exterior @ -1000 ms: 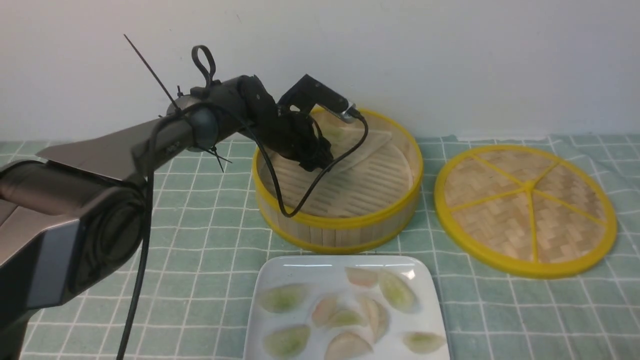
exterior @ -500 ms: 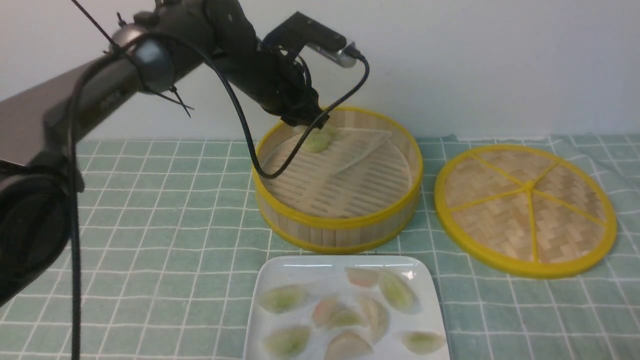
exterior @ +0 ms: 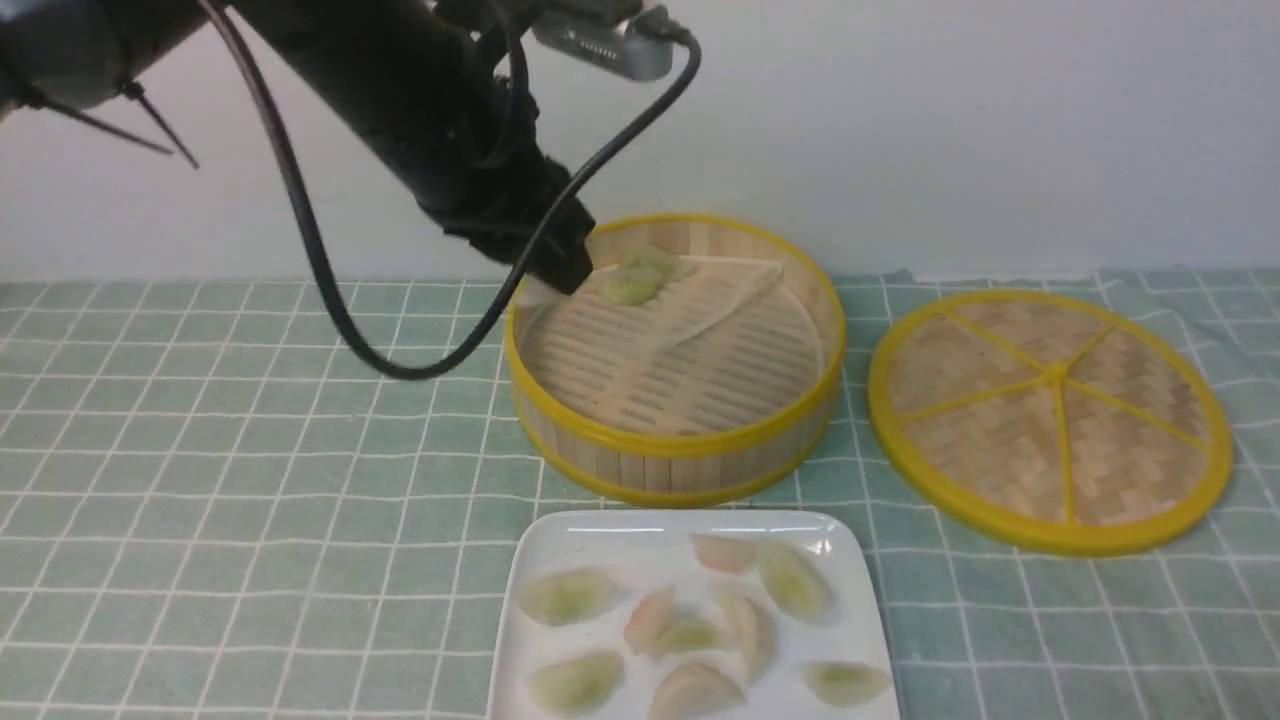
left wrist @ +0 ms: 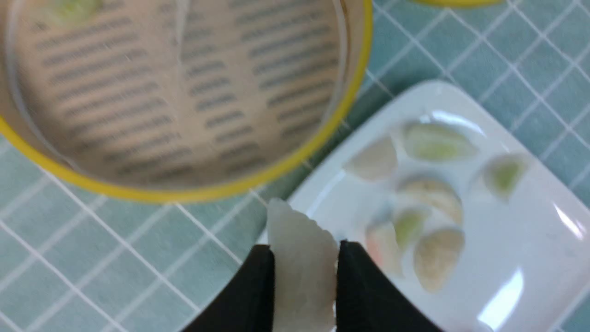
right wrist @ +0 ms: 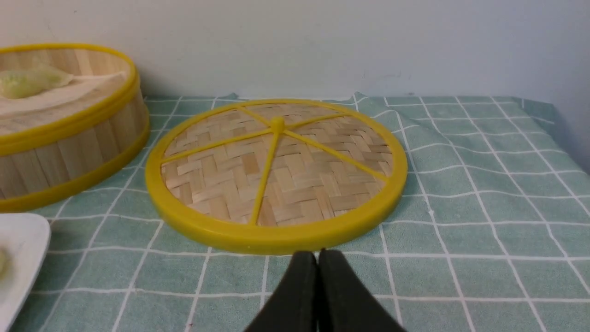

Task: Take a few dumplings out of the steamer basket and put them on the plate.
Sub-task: Use the left arm to put the dumpling into the plate

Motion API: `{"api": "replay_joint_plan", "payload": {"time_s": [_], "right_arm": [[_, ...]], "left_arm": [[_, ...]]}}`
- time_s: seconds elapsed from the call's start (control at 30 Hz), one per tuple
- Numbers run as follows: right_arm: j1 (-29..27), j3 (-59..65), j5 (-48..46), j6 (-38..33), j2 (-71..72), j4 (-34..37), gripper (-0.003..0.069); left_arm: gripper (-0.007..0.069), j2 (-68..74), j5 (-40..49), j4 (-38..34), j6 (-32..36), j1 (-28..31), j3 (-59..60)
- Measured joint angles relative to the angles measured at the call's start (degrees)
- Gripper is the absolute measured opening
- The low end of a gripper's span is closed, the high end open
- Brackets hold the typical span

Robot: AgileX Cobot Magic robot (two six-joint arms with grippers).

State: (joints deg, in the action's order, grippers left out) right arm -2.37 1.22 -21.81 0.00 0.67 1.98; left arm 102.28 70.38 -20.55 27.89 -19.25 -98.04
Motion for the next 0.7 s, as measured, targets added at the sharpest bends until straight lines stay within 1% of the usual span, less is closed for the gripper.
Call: {"api": "replay_joint_plan", "payload": {"time_s": [0.1,0.13,0.23,0.3,0.4,0.47,0.57,0.63,0.7], "right_arm": [[0.0,0.0,0.0,0.0,0.0,0.0,-0.0014],[0.0,0.0,0.0,0.0,0.0,0.0,-0.0014],[0.0,0.0,0.0,0.0,0.0,0.0,-0.0014],[0.0,0.0,0.0,0.0,0.0,0.0,-0.0014],[0.0,0.0,0.0,0.0,0.0,0.0,-0.0014],[0.0,0.0,0.0,0.0,0.0,0.0,-0.0014],[0.0,0.0,0.0,0.0,0.0,0.0,-0.0014],[0.0,0.0,0.0,0.0,0.0,0.0,-0.0014],[0.0,0.0,0.0,0.0,0.0,0.0,-0.0014]], "left_arm": [[0.0152,-2.7,-0.6,0.2,0.0,-1.0,8.3],[0.0152,-2.8,-1.0,0.2,0.0,-1.3,9.3],[0.0152,-1.9,-7.1,0.0,0.6,-4.2,16.4],[0.0152,-0.2,-10.0,0.1,1.8,-5.9,18.3],[0.0152,4.6,-14.6,0.2,5.0,-9.0,19.3],[0.0152,7.3,-18.0,0.2,5.9,-10.4,19.4],[0.0151,10.5,-22.9,0.2,6.4,-11.1,19.4],[0.0152,12.0,-24.4,0.0,6.4,-11.2,19.4],[0.0183,12.5,-24.9,0.0,6.5,-11.2,19.4]]}}
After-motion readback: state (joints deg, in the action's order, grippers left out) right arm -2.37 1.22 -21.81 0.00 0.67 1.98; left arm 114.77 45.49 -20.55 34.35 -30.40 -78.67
